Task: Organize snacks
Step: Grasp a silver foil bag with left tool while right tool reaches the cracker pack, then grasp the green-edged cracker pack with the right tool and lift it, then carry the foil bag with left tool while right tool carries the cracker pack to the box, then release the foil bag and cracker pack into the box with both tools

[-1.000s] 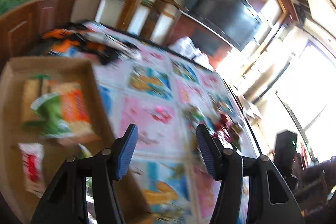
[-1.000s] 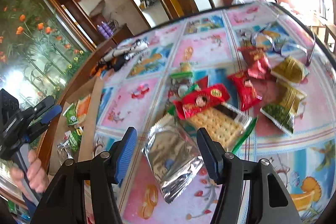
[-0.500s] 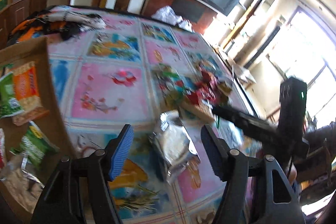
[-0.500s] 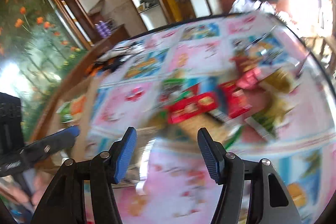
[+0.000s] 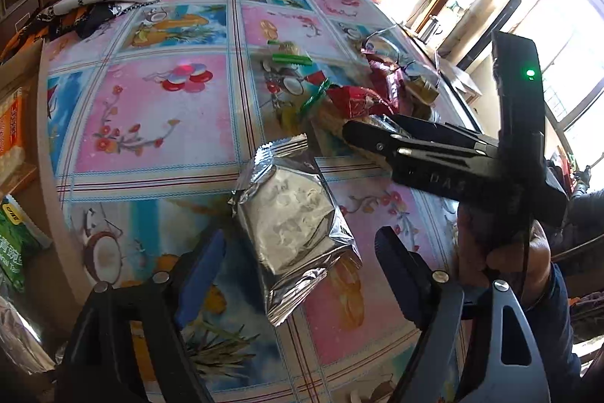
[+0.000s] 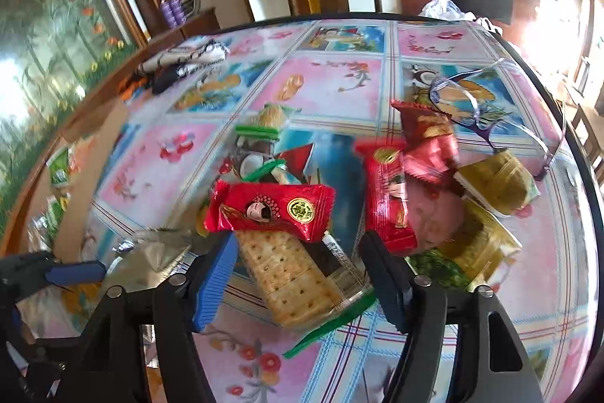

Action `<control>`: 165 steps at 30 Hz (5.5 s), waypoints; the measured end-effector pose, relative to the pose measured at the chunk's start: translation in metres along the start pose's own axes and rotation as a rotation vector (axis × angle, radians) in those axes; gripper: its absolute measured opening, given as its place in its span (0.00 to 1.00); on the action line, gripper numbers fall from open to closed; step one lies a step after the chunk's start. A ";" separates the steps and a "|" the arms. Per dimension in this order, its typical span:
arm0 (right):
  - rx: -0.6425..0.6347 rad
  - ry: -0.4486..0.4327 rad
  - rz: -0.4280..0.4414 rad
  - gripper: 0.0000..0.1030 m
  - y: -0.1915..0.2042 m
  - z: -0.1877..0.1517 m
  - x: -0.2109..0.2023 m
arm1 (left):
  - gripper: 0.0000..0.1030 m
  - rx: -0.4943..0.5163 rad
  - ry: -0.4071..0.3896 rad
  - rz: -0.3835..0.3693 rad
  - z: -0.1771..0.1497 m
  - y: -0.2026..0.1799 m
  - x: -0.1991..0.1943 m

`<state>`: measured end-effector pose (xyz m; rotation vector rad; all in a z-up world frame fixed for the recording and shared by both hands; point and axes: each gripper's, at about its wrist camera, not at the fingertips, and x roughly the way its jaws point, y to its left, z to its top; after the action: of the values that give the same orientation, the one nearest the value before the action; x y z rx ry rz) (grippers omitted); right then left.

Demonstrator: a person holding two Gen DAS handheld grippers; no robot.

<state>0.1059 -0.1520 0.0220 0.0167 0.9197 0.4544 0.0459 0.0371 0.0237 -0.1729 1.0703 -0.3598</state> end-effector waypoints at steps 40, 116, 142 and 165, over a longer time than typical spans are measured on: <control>0.363 0.036 0.345 0.48 -0.015 -0.016 -0.018 | 0.56 0.013 -0.162 0.182 0.005 0.003 -0.004; -0.133 -0.005 0.241 0.49 0.235 0.035 0.014 | 0.56 -0.468 -0.404 0.412 0.006 0.240 -0.146; -0.123 0.100 0.221 0.50 0.285 0.081 0.096 | 0.58 -0.541 -0.312 0.502 0.000 0.259 -0.129; 0.017 -0.029 0.219 0.54 0.123 0.008 -0.012 | 0.63 -0.376 -0.549 0.487 0.006 0.198 -0.159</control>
<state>0.0606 -0.0442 0.0615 0.1404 0.8970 0.6476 0.0233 0.2797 0.0965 -0.3161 0.5944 0.3222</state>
